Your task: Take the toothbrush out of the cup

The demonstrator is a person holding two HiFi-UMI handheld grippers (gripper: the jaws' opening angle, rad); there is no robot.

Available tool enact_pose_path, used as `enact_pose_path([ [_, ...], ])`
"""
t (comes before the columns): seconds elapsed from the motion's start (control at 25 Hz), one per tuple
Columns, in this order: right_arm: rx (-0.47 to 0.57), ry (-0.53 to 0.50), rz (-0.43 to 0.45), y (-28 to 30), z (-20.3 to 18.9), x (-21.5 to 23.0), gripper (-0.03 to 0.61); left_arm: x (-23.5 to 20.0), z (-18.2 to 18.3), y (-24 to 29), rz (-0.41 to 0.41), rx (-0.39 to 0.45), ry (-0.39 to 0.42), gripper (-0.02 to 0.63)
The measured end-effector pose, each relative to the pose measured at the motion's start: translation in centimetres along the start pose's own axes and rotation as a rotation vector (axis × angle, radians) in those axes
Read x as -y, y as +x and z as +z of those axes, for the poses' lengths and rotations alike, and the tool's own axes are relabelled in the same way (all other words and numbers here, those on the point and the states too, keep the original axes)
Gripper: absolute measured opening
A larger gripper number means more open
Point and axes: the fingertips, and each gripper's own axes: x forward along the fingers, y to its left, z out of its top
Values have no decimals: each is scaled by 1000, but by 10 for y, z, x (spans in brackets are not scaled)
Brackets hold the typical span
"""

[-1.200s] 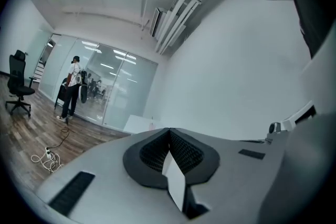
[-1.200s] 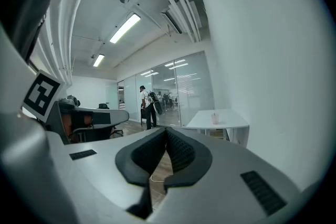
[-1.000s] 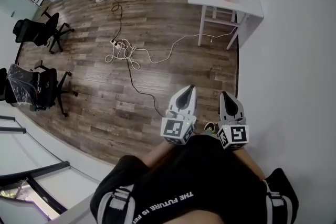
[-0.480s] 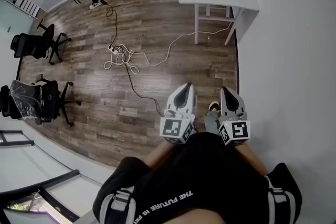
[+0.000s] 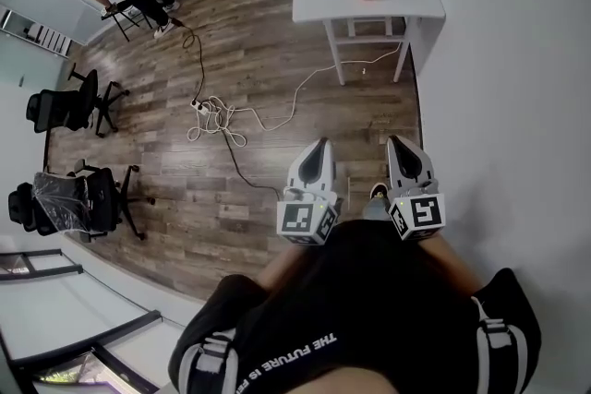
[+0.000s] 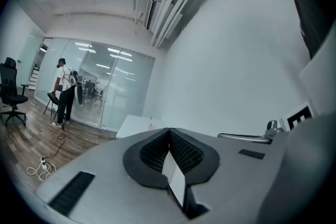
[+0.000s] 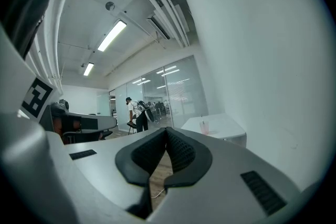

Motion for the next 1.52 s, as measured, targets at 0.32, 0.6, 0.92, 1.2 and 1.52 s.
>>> enact_pose_path([
  [0.32,24,44,-15,26,18,68,14,24,9,65,2,-31,44,18],
  [0.6,51,73,-34,39,19,109,14,29,15,93,39,-25,59,18],
  [0.92,27,120,-62,56,3,122,14,12,5,105,56,-43,42,18],
  [1.2,11,108,-85,94,-5,132,14,-16,-3,144,35,-42,14,18],
  [1.52,2,71,-102,159,0,132,14,-60,10,194,-1,-18,2,18],
])
